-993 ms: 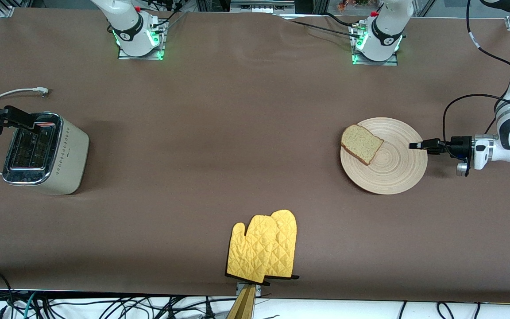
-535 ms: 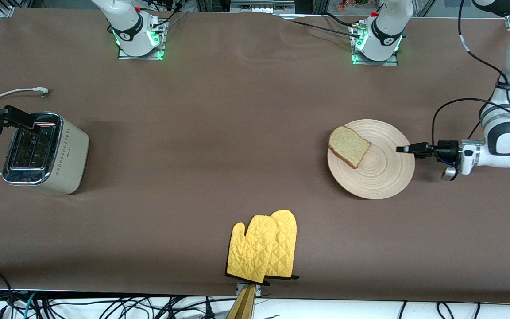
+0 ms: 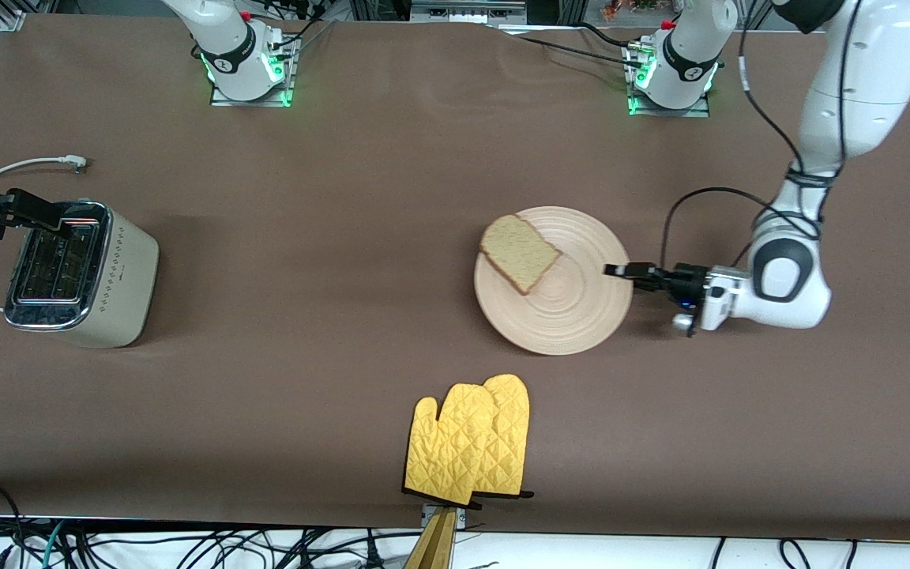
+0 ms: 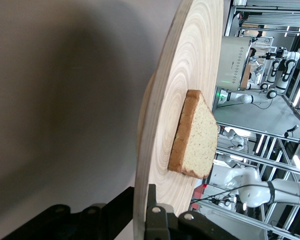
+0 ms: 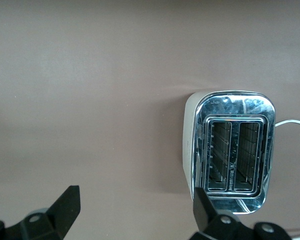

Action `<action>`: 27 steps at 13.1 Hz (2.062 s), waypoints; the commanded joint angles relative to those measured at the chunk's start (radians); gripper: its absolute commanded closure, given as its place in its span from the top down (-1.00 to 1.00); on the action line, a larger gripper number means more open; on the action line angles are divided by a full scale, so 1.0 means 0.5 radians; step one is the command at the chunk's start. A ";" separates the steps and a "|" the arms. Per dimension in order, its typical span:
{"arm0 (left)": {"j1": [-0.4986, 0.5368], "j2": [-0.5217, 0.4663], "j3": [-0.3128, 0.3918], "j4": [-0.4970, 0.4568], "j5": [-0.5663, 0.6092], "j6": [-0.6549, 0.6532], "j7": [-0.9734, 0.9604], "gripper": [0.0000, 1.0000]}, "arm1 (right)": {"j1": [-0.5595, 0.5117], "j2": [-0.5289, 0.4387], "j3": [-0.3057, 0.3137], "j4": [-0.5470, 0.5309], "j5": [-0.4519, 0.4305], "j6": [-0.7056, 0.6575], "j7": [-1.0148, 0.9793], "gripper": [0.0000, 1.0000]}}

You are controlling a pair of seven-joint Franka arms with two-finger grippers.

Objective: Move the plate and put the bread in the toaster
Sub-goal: 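Grip the plate rim with the left gripper and slide it toward the toaster, then release the plate and raise the left gripper while the right gripper moves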

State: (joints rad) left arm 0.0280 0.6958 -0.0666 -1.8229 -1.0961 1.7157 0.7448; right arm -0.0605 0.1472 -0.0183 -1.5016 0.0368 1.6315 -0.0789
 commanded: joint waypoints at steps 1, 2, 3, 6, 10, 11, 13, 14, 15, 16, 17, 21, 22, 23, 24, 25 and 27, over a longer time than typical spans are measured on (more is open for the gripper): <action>-0.291 -0.029 0.038 -0.017 -0.264 0.114 -0.109 -1.00 | -0.020 0.000 0.009 0.021 0.034 -0.020 -0.002 1.00; -0.405 -0.023 0.038 -0.017 -0.329 0.206 -0.145 -1.00 | -0.017 0.000 0.009 0.021 0.034 -0.020 -0.002 1.00; -0.518 -0.017 0.038 -0.017 -0.387 0.316 -0.161 -1.00 | -0.017 0.000 0.009 0.021 0.034 -0.020 -0.002 1.00; -0.727 0.023 0.038 -0.014 -0.599 0.474 -0.213 -1.00 | -0.017 0.000 0.009 0.021 0.034 -0.020 -0.002 1.00; -0.798 0.075 0.038 -0.014 -0.679 0.548 -0.210 -1.00 | -0.017 0.000 0.009 0.021 0.034 -0.020 -0.008 1.00; -0.798 0.081 0.038 -0.014 -0.679 0.548 -0.210 -1.00 | -0.017 0.000 0.009 0.021 0.034 -0.020 -0.008 1.00; -0.798 0.090 0.038 -0.014 -0.676 0.548 -0.213 -1.00 | -0.020 0.000 0.009 0.021 0.034 -0.020 -0.008 1.00; -0.798 0.090 0.038 -0.014 -0.676 0.548 -0.213 -1.00 | -0.017 0.000 0.009 0.021 0.034 -0.020 -0.008 1.00; -0.795 0.087 0.038 -0.017 -0.676 0.545 -0.213 -0.98 | -0.017 0.000 0.009 0.021 0.037 -0.020 -0.008 1.00; -0.792 0.087 0.038 -0.017 -0.673 0.545 -0.213 -0.59 | -0.017 0.000 0.009 0.021 0.037 -0.020 -0.008 1.00; -0.783 0.087 0.038 -0.020 -0.673 0.545 -0.213 -0.37 | -0.017 0.000 0.009 0.021 0.034 -0.020 -0.008 1.00; -0.762 0.081 0.041 -0.048 -0.670 0.542 -0.207 0.05 | -0.020 0.022 0.009 0.021 0.043 -0.011 -0.017 1.00; -0.759 0.078 0.044 -0.051 -0.670 0.539 -0.207 0.11 | -0.017 0.022 0.009 0.021 0.043 -0.017 -0.017 1.00; -0.743 0.066 0.044 -0.072 -0.670 0.532 -0.207 0.17 | -0.017 0.022 0.009 0.021 0.037 -0.020 -0.017 1.00; -0.707 0.041 0.053 -0.097 -0.646 0.523 -0.204 0.29 | -0.008 0.025 0.012 0.021 0.031 -0.020 -0.011 1.00; -0.637 -0.001 0.053 -0.155 -0.621 0.505 -0.195 0.30 | 0.001 0.037 0.015 0.021 0.019 -0.020 -0.008 1.00; -0.456 -0.139 0.053 -0.265 -0.447 0.471 -0.201 0.31 | 0.001 0.086 0.018 0.015 0.018 -0.020 -0.008 1.00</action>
State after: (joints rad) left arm -0.2875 0.7305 -0.0355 -1.8595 -1.3822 1.9814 0.6366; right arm -0.0584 0.1676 -0.0135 -1.5027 0.0401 1.6308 -0.0795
